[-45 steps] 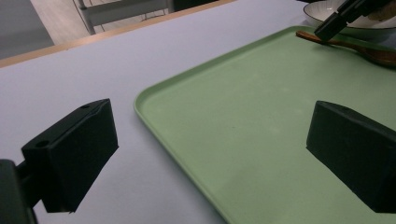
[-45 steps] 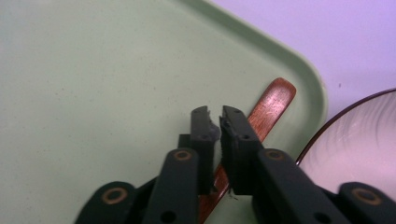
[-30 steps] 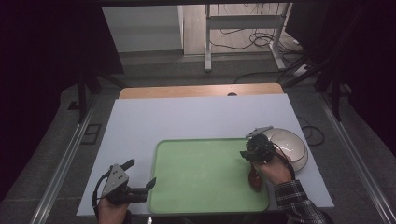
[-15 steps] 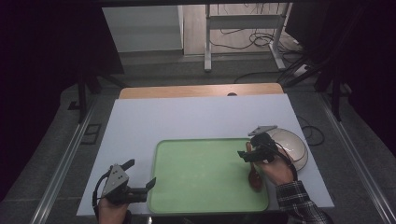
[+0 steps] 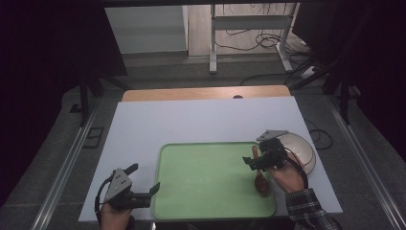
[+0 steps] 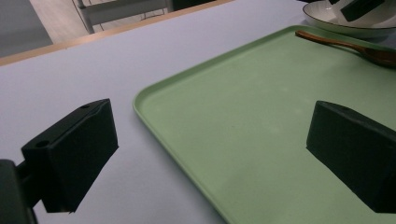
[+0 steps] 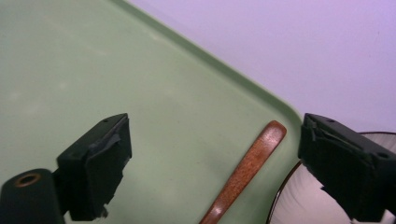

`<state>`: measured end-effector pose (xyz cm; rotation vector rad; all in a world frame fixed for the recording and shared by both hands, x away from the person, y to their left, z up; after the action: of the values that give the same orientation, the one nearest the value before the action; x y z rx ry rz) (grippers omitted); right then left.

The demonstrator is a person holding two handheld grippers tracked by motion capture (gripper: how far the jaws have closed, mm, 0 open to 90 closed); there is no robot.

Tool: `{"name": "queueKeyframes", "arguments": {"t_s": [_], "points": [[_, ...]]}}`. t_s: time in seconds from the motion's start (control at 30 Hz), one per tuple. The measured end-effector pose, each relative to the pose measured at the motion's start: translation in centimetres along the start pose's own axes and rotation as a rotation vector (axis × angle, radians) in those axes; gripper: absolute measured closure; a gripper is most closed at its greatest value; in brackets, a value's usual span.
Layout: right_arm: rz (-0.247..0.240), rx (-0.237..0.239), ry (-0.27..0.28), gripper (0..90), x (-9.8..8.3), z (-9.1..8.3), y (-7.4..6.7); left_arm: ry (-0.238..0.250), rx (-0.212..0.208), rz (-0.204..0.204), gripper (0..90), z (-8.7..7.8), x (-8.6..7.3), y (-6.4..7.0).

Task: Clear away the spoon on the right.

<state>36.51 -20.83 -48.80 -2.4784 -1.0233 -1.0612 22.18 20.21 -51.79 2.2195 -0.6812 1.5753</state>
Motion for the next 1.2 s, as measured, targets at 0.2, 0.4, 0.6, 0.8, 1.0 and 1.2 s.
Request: {"name": "queueKeyframes", "arguments": {"t_s": [0.2, 0.4, 0.6, 0.8, 1.0, 1.2], "points": [[-0.009, 0.006, 0.026, 7.6, 0.1, -1.0, -0.2, -0.001, 0.001, 0.001, 1.9, 0.0, 0.0, 0.0], [-0.011, 0.008, 0.052, 5.8, -0.2, -1.9, -0.3, -0.001, 0.001, 0.003, 1.9, 0.0, 0.0, 0.0], [-0.024, 0.002, 0.059, 3.4, -0.6, -2.7, -0.4, -0.001, 0.0, 0.003, 1.9, 0.0, 0.0, 0.0], [-0.045, -0.003, 0.067, 1.4, -1.0, -3.4, -0.5, -0.001, -0.001, 0.003, 1.8, 0.0, 0.0, 0.0], [-0.052, 0.003, 0.087, 0.0, -1.5, -3.9, -0.7, -0.002, -0.003, 0.001, 1.8, 0.0, 0.0, 0.0], [-0.047, 0.0, 0.097, 0.0, -2.1, -4.6, -0.7, -0.002, -0.007, -0.001, 1.7, 0.1, 0.0, 0.0]]}}
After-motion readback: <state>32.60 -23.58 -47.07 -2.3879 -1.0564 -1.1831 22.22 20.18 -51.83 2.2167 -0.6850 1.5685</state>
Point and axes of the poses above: each handheld gripper's, and its own axes: z roughly forward along the jaws, x roughly out of its top, y roughly to its right, the point moved 3 cm from there along z, roughly forward along the jaws, and after that the axes turned 3 degrees about y, right-handed, at the moved point
